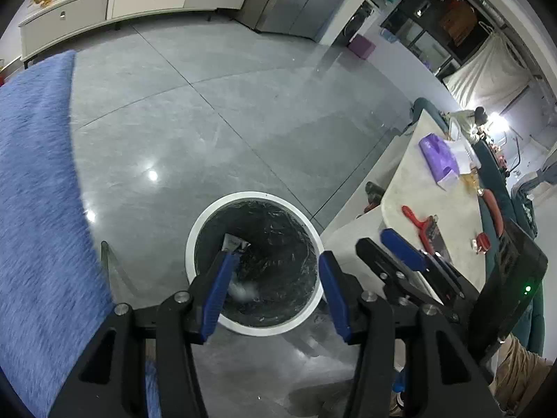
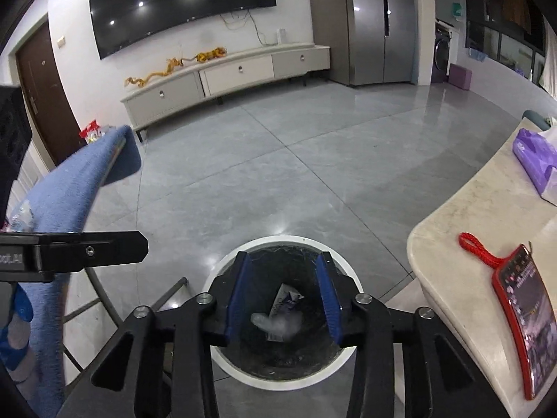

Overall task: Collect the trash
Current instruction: 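Carry both items to the white bin and open both tools to drop them, then move both tools back over the trash pile on the rug, then grasp the white snack bag with the left tool while the right tool grasps red chip bags, then carry both bags to the white bin and open both tools to drop them, then move both tools back over the remaining trash on the rug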

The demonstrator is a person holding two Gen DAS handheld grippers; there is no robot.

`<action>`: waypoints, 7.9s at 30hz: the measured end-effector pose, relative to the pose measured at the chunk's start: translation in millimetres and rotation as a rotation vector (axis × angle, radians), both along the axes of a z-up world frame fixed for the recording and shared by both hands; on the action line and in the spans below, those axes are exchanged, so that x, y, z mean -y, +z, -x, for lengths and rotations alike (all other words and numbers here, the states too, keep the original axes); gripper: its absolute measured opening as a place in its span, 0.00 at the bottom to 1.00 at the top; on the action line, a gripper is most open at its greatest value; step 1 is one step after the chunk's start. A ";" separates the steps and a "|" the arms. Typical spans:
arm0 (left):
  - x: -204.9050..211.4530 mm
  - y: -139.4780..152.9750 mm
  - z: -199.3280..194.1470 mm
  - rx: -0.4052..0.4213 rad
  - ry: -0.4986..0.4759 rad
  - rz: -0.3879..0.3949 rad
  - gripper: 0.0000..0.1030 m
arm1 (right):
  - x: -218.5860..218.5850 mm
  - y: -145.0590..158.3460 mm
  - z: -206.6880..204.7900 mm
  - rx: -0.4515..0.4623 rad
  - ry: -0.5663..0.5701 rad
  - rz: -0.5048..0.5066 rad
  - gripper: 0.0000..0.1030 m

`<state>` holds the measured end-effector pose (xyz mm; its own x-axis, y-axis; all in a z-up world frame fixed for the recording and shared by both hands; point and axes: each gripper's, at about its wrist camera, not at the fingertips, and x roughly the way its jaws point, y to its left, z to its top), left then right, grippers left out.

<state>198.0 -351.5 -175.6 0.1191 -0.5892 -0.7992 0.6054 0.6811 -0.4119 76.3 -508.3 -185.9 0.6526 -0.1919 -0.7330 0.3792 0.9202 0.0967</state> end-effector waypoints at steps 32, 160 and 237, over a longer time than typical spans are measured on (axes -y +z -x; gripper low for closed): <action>-294.1 217.5 137.7 0.690 0.429 0.121 0.78 | -180.2 247.2 120.0 0.482 0.212 0.266 1.00; 0.5 39.3 16.4 0.095 -0.021 0.035 0.64 | -2.9 1.3 12.1 0.008 0.040 -0.072 0.12; -552.2 98.8 87.2 0.474 0.720 -0.025 0.81 | -316.4 208.8 43.1 0.255 0.480 0.240 0.72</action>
